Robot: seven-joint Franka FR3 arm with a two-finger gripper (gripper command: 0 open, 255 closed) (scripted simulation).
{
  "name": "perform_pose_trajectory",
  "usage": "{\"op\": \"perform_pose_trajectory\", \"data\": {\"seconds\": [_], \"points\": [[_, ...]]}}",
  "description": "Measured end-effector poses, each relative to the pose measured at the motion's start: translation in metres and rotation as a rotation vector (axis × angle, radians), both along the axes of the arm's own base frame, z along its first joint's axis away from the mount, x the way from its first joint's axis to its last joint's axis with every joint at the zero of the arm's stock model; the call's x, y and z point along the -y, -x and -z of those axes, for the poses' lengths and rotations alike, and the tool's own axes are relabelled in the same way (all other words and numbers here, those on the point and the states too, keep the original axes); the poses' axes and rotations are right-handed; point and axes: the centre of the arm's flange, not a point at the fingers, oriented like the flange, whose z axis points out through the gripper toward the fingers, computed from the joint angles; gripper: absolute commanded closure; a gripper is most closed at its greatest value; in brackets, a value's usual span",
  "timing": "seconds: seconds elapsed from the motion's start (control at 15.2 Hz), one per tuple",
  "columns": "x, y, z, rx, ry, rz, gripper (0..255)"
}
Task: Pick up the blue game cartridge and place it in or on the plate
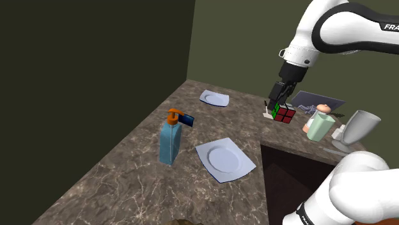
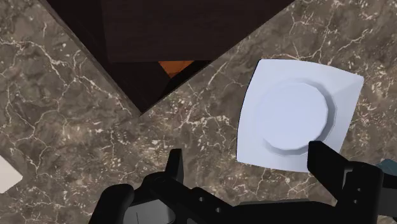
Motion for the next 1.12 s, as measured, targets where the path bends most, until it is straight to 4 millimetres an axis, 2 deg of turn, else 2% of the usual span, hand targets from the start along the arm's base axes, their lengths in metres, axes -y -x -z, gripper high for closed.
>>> {"op": "perform_pose_trajectory", "data": {"seconds": [0.13, 0.26, 0.73, 1.12], "points": [[0.0, -0.006, 0.002, 0.001, 0.0, -0.006, 0], [-0.006, -0.023, 0.011, 0.005, -0.001, -0.025, 0], [-0.026, -0.1, 0.05, 0.027, 0.0, -0.105, 0], [-0.052, -0.165, 0.083, 0.046, 0.0, -0.176, 0]]}}
